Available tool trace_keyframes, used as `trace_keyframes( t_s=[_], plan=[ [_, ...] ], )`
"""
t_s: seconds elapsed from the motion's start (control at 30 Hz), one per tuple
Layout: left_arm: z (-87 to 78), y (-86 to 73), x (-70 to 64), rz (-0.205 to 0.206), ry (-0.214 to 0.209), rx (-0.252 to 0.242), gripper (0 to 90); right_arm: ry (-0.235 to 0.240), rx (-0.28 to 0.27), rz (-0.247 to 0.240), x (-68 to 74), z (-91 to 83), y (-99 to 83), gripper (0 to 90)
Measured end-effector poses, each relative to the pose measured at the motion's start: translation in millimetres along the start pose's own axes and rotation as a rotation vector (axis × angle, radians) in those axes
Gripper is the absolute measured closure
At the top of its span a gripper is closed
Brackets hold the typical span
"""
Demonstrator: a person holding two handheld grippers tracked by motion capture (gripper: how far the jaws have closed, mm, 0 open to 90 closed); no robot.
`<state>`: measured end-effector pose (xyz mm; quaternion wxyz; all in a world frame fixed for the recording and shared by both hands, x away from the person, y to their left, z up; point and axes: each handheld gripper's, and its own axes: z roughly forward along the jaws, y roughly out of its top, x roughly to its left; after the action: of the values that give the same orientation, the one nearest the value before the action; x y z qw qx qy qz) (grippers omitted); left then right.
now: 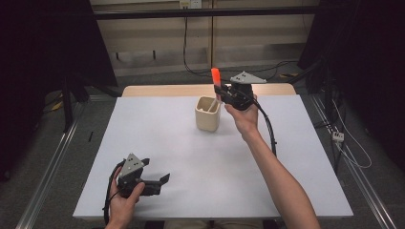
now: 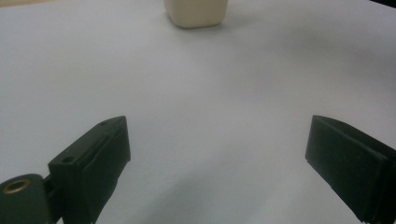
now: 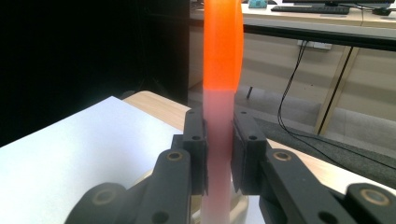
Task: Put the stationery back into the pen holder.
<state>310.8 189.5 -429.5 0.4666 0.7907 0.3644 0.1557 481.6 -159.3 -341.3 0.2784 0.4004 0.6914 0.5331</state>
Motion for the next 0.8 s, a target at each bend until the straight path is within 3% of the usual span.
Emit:
trace_keyframes(
  t_s=[0.5, 0.8],
  plan=[
    [-0.8, -0.9, 2.2, -0.005, -0.003, 0.003, 6.6, -0.012, 0.010, 0.019, 1.1, 21.5, -9.7, 77.8],
    [-2.1, -0.6, 2.7, -0.010, -0.008, 0.000, 6.6, 0.011, 0.038, 0.007, 6.3, 32.7, -20.7, 77.7]
  ],
)
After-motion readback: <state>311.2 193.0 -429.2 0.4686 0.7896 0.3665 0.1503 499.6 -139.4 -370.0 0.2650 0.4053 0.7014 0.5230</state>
